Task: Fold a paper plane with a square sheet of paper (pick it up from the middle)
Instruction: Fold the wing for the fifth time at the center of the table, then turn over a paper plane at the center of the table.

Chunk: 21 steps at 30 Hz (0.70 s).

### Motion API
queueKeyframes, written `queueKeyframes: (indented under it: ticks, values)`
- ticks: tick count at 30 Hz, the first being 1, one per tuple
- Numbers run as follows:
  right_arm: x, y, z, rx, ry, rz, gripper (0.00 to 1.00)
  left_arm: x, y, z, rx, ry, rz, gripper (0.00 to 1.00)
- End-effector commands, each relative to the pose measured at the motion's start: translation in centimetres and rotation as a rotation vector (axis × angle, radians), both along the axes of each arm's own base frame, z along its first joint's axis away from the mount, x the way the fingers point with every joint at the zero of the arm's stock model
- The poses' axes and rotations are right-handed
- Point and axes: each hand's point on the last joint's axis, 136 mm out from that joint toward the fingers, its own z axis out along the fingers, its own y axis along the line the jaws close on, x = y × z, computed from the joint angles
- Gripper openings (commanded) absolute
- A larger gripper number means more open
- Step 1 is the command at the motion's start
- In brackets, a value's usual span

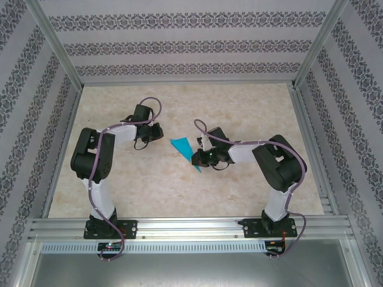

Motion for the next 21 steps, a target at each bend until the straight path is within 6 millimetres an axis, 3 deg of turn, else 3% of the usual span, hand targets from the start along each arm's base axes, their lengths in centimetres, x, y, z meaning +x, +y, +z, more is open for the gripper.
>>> queueKeyframes:
  ticks: [1,5,9,15,21]
  values:
    - [1.6,-0.1,3.2,0.007,-0.056,-0.065,0.19,-0.5,1.0,2.8,0.026,-0.028,0.030,0.19]
    - [3.6,-1.1,7.3,0.002,-0.199,-0.154,0.47,-2.3,1.1,3.7,0.072,0.011,0.031,0.30]
    - [4.6,-4.5,9.5,-0.074,-0.324,-0.281,0.68,-4.2,-0.2,4.4,0.113,0.035,-0.001,0.43]
    - [4.5,-10.5,9.5,-0.246,-0.396,-0.455,0.86,-7.2,-3.2,4.7,0.246,0.078,-0.040,0.62]
    - [3.6,-13.8,8.0,-0.361,-0.373,-0.543,0.94,-9.0,-9.4,4.7,0.185,0.081,-0.100,0.72]
